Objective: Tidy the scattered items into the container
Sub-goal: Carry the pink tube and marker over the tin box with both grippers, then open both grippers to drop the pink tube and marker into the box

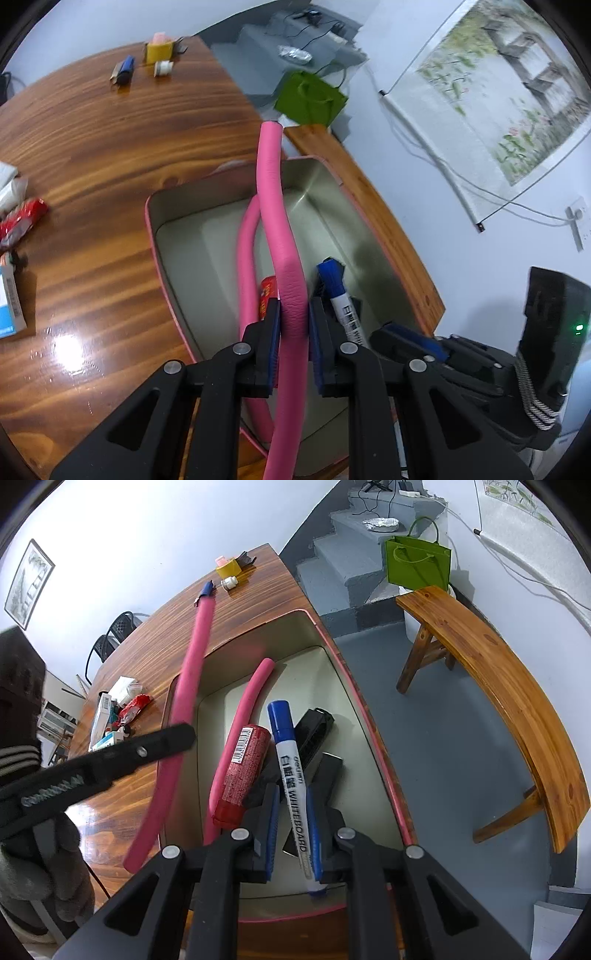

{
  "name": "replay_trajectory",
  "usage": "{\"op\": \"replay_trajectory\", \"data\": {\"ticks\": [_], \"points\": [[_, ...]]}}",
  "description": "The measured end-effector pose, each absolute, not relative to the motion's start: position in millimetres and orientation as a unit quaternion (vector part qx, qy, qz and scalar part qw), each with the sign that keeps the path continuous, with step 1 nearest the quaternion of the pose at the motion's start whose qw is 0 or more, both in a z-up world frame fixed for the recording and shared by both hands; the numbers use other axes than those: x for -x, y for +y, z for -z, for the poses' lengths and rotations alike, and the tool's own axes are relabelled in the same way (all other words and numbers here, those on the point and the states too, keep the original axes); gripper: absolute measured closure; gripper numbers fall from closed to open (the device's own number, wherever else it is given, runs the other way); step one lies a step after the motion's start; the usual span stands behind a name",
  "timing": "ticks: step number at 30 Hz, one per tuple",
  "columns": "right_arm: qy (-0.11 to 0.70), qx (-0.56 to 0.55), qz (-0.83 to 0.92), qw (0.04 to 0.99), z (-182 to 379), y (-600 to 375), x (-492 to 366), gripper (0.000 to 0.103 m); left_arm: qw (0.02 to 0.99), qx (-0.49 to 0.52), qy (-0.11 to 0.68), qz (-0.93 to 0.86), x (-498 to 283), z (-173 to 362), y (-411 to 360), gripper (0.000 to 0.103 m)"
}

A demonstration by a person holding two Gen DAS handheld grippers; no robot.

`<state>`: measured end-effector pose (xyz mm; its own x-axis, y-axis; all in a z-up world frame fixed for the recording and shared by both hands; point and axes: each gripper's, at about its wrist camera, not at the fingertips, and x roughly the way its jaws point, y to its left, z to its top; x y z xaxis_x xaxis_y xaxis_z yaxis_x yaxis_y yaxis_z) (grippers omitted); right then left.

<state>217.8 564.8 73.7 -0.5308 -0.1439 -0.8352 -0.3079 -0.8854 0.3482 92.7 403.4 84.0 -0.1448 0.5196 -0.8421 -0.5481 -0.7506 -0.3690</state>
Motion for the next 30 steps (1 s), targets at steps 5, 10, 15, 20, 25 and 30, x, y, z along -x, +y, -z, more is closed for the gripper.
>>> {"op": "replay_trajectory", "data": {"ticks": [5, 10, 15, 20, 25, 30], "points": [[0.238, 0.482, -0.842, 0.05, -74, 566, -216, 0.086, 0.351, 0.551, 0.004, -0.758, -92, -85, 400, 0.073], [0.238, 0.482, -0.842, 0.047, -74, 564, -215, 0.086, 0.352, 0.548, 0.0, -0.759, -95, -86, 397, 0.073], [0.24, 0.482, -0.841, 0.047, -74, 564, -214, 0.086, 0.343, 0.54, 0.005, -0.768, -95, -88, 391, 0.073], [0.242, 0.483, -0.84, 0.043, -74, 559, -209, 0.086, 0.327, 0.534, 0.008, -0.779, -93, -90, 382, 0.073], [0.252, 0.474, -0.842, 0.041, -78, 554, -204, 0.082, 0.3, 0.534, -0.001, -0.79, -88, -88, 365, 0.073], [0.258, 0.455, -0.851, 0.041, -86, 545, -200, 0.038, 0.272, 0.538, -0.018, -0.798, -81, -85, 338, 0.06]]}}
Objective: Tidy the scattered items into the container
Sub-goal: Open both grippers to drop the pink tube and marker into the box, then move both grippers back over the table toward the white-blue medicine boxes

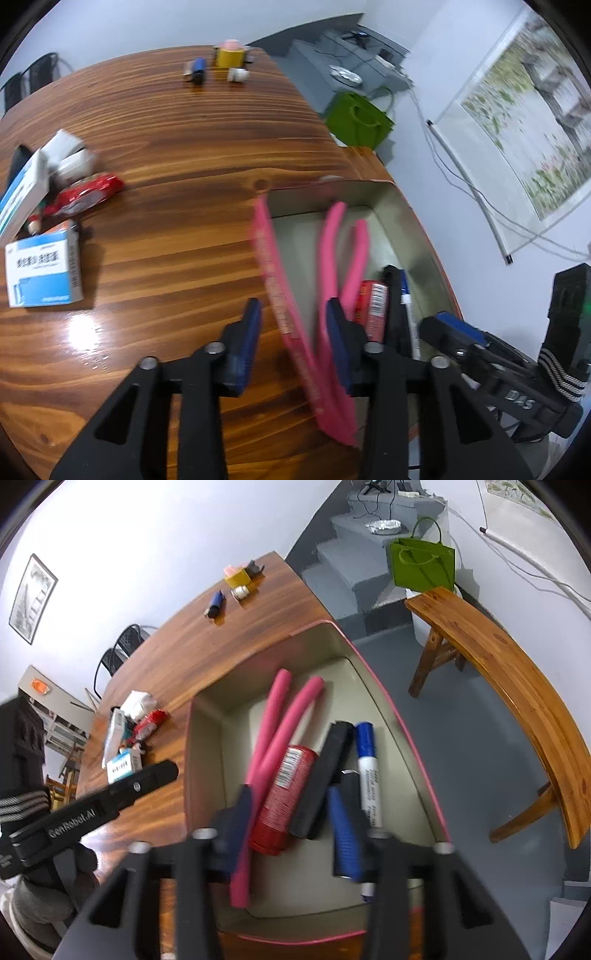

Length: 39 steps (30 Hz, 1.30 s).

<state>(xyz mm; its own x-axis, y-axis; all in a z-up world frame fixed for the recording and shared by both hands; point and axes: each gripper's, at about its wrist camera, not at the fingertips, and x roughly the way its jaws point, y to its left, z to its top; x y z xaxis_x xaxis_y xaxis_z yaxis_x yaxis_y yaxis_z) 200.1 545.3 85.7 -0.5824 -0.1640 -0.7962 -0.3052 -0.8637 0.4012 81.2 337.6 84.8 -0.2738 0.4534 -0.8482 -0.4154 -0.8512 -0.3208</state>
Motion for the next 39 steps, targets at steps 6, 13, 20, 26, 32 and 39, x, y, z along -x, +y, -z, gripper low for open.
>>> {"op": "replay_trajectory", "data": {"ticks": [6, 13, 20, 26, 32, 39], "points": [[0.239, 0.452, -0.859, 0.016, -93, 516, -186, 0.037, 0.24, 0.538, -0.038, -0.807, -72, -83, 298, 0.06], [0.22, 0.454, -0.863, -0.007, -98, 477, -168, 0.037, 0.204, 0.539, -0.063, -0.815, -62, -83, 243, 0.06], [0.204, 0.464, -0.861, -0.035, -99, 433, -146, 0.037, 0.169, 0.542, -0.086, -0.819, -50, -77, 186, 0.06], [0.195, 0.476, -0.855, -0.061, -95, 393, -125, 0.037, 0.145, 0.545, -0.1, -0.82, -40, -74, 143, 0.06], [0.181, 0.49, -0.848, -0.086, -88, 349, -98, 0.037, 0.127, 0.55, -0.109, -0.818, -31, -66, 101, 0.06], [0.176, 0.493, -0.847, -0.094, -85, 315, -67, 0.037, 0.116, 0.561, -0.118, -0.811, -19, -54, 63, 0.06]]}}
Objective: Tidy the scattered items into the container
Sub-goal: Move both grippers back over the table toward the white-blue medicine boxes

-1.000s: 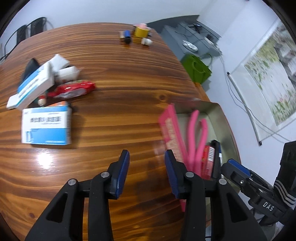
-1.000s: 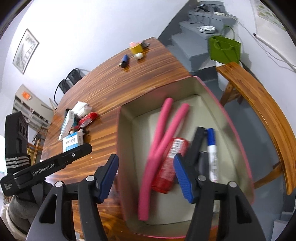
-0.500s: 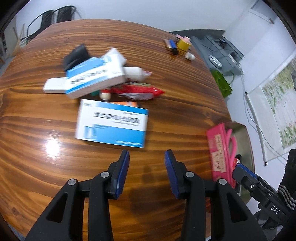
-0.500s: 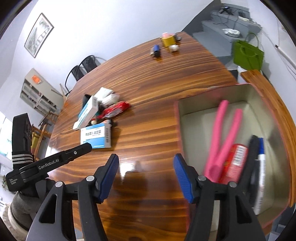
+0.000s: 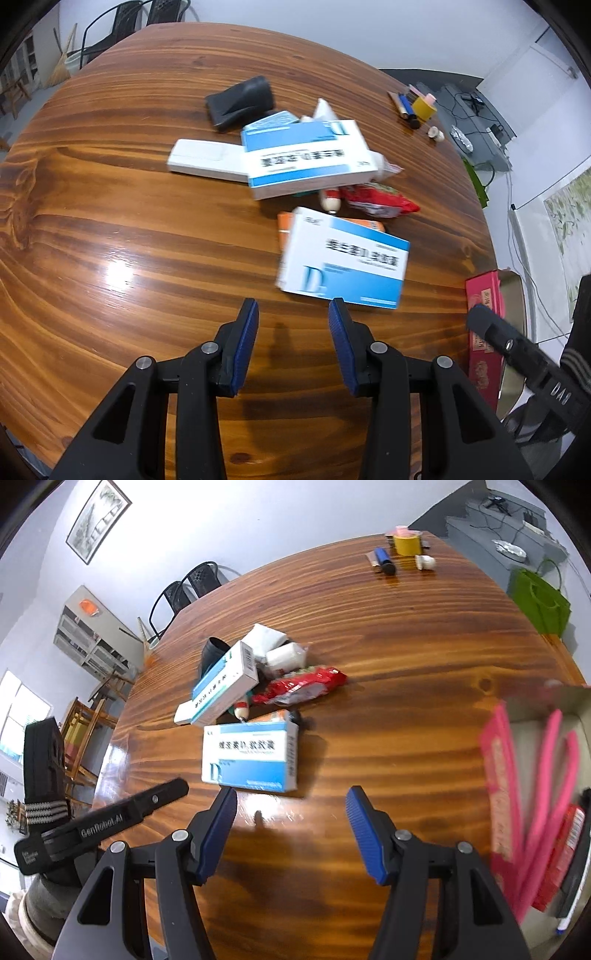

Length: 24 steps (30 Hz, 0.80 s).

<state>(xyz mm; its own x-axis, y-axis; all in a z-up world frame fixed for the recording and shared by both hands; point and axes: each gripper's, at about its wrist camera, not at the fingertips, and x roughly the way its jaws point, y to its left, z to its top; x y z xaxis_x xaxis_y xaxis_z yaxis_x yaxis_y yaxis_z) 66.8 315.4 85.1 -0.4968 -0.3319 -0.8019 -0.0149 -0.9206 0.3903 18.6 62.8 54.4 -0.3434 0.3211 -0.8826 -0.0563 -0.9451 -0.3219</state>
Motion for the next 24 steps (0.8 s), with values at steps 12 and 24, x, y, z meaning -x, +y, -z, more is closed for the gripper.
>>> {"op": "replay_trajectory", "data": {"ticks": [12, 24], "points": [[-0.121, -0.459, 0.867, 0.151, -89, 265, 2, 0.034, 0.108, 0.575, -0.122, -0.802, -7, -39, 21, 0.06], [-0.098, -0.539, 0.807, 0.22, -39, 239, -7, 0.034, 0.095, 0.582, -0.132, -0.797, -3, -30, -6, 0.06]]}}
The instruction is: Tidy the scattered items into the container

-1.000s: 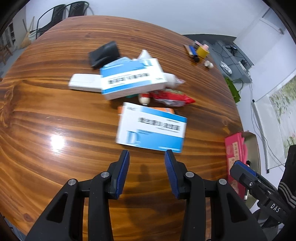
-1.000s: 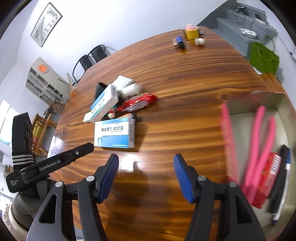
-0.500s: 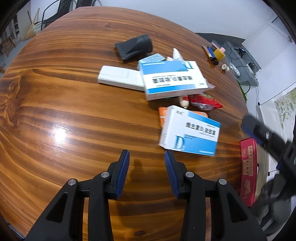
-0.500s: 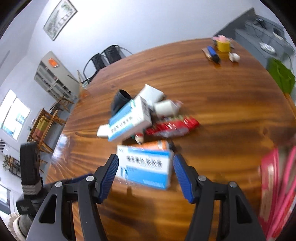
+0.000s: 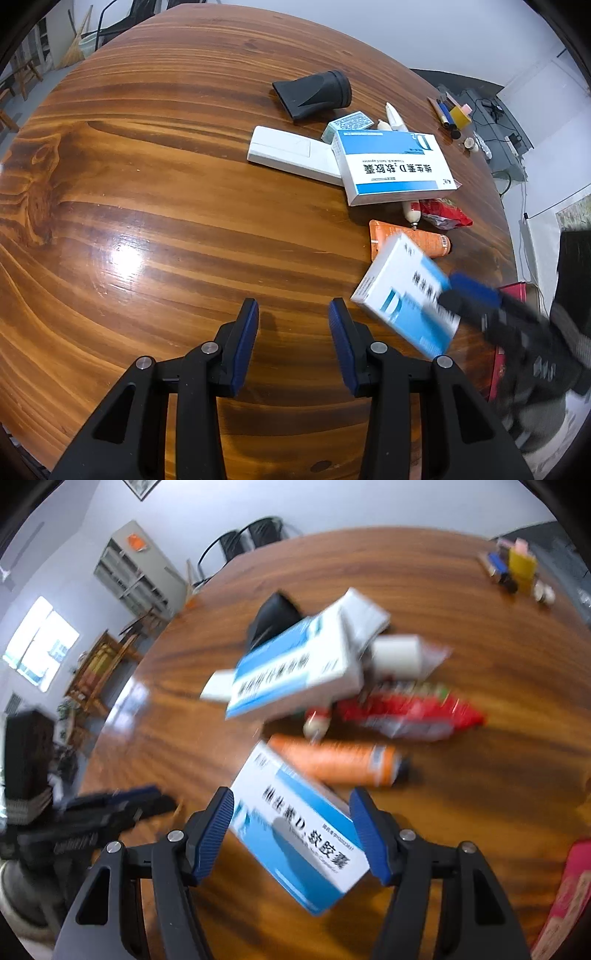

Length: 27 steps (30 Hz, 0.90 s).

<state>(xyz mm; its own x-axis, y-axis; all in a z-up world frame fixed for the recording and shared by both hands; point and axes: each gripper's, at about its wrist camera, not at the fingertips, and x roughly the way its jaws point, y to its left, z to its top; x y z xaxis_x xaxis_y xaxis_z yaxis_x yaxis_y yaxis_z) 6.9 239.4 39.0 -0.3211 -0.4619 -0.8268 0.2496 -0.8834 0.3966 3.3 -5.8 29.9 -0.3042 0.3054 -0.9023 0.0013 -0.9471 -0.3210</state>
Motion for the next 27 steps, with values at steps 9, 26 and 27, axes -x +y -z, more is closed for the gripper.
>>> {"op": "replay_trajectory", "data": {"ticks": [9, 26, 27], "points": [[-0.043, -0.551, 0.803, 0.223, -33, 215, -45, 0.032, 0.096, 0.583, -0.13, -0.796, 4, -28, -9, 0.06], [0.025, -0.552, 0.809, 0.198, -20, 202, -46, 0.026, 0.223, 0.481, 0.042, -0.847, 50, -65, 32, 0.06], [0.017, -0.555, 0.808, 0.195, -20, 206, -47, 0.026, 0.241, 0.477, 0.059, -0.843, 53, -65, 37, 0.06]]}}
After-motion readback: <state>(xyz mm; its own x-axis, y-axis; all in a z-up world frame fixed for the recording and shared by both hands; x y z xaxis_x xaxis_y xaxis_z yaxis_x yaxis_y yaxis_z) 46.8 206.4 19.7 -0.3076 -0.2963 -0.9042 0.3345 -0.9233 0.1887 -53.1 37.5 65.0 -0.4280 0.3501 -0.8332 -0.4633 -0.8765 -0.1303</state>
